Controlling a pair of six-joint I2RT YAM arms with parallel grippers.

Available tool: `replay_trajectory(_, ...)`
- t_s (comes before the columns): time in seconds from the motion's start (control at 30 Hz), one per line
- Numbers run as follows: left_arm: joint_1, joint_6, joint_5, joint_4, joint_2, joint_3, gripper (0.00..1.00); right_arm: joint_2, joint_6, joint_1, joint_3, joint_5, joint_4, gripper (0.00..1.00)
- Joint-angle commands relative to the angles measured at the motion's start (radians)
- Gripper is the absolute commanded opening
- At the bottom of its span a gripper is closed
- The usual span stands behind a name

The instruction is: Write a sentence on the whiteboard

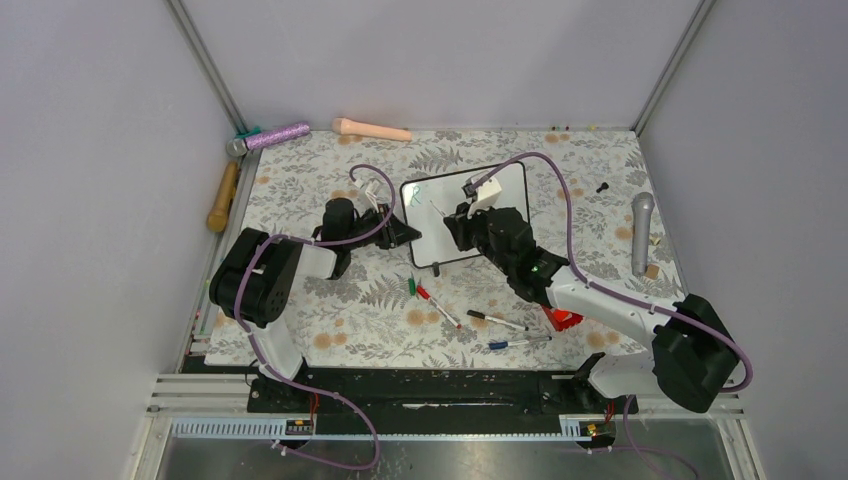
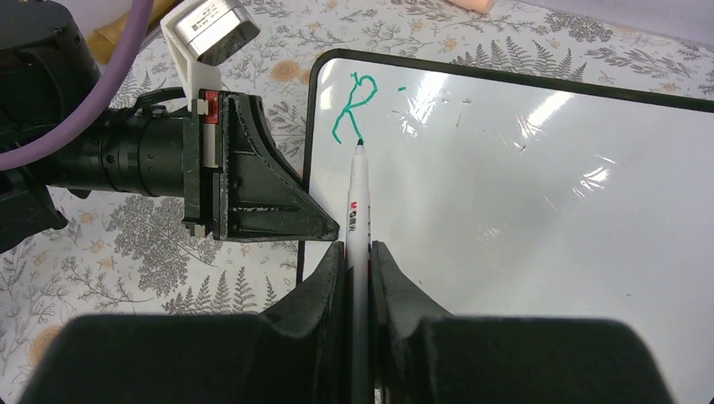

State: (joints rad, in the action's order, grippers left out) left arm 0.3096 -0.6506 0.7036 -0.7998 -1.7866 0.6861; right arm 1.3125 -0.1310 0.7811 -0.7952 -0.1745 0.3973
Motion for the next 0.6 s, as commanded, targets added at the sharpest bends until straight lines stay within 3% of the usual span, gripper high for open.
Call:
replay_trajectory(0.0,-0.005,-0.014,-0.054,0.072,0.013,0.036,0.16,-0.029,-0.004,-0.005,0.019,-0.029,0.093,0.00)
replay_trajectory(0.23,-0.023,-0.136,0.022,-0.076,-0.033,0.027,0.16,-0.027,-0.001,-0.005,0.011,-0.026,0.085,0.00)
replay_trajectory(0.57,-0.012,-0.048,-0.065,0.007,0.005,0.012,0.16,0.016,-0.034,-0.005,-0.017,-0.022,0.074,0.00)
